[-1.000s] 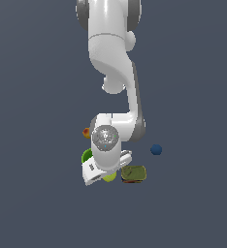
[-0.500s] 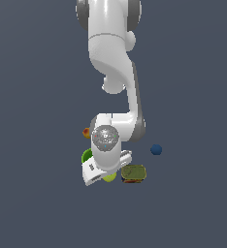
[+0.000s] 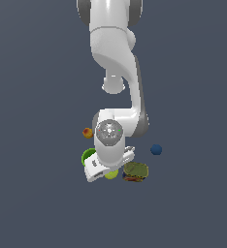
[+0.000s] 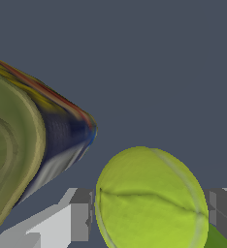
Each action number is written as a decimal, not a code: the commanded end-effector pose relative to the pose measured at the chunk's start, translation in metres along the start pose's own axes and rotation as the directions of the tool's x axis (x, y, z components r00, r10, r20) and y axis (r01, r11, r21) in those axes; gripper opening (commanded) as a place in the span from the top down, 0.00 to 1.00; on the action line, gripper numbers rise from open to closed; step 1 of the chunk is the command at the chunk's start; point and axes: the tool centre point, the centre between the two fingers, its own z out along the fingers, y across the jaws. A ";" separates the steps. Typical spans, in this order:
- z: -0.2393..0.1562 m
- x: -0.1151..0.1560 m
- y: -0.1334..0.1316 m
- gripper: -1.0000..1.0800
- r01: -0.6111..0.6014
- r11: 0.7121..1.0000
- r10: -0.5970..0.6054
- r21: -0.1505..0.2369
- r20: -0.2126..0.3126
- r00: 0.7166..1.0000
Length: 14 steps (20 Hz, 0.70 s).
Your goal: Pick up a designated object from a clutter of objects.
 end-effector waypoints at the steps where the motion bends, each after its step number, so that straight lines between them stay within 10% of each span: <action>1: -0.011 0.001 -0.010 1.00 0.002 1.000 -0.002 -0.001 -0.003 1.000; 14: -0.109 -0.003 -0.097 1.00 0.003 1.000 -0.003 -0.001 0.001 1.000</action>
